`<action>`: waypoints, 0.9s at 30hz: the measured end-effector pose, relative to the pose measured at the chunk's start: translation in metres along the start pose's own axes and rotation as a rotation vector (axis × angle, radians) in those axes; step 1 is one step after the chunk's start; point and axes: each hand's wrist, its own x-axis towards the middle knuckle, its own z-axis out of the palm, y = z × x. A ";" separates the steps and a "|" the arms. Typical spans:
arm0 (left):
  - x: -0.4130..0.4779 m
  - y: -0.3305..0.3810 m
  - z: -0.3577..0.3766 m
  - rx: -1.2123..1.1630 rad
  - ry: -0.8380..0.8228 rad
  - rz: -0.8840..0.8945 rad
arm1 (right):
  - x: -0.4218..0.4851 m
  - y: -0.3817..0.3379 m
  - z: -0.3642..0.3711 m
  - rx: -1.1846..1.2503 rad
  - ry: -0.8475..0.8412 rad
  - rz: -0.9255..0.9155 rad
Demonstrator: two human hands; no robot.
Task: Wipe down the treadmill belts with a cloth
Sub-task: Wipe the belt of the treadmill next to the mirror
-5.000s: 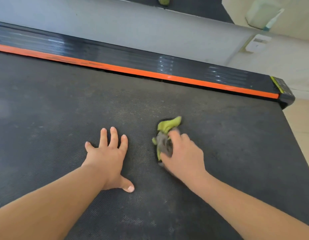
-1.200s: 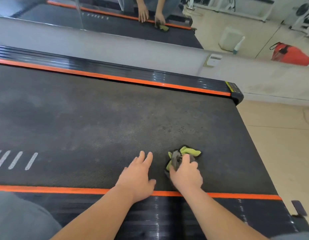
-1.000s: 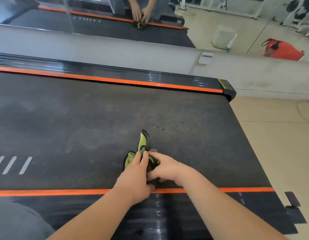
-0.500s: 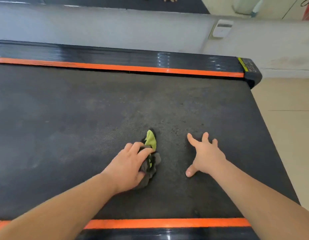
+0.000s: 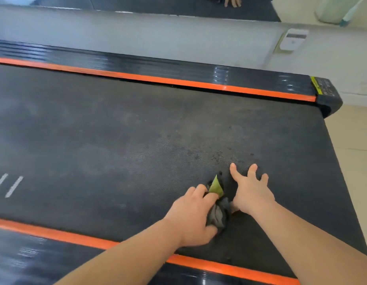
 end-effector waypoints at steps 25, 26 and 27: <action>-0.031 -0.066 -0.015 -0.171 0.459 -0.834 | -0.001 -0.005 -0.002 -0.050 -0.104 -0.002; -0.032 -0.040 -0.002 -0.148 0.427 -0.741 | -0.001 -0.004 -0.002 -0.048 -0.103 -0.003; -0.035 -0.015 0.010 -0.121 0.375 -0.605 | -0.001 -0.003 -0.002 -0.046 -0.104 -0.005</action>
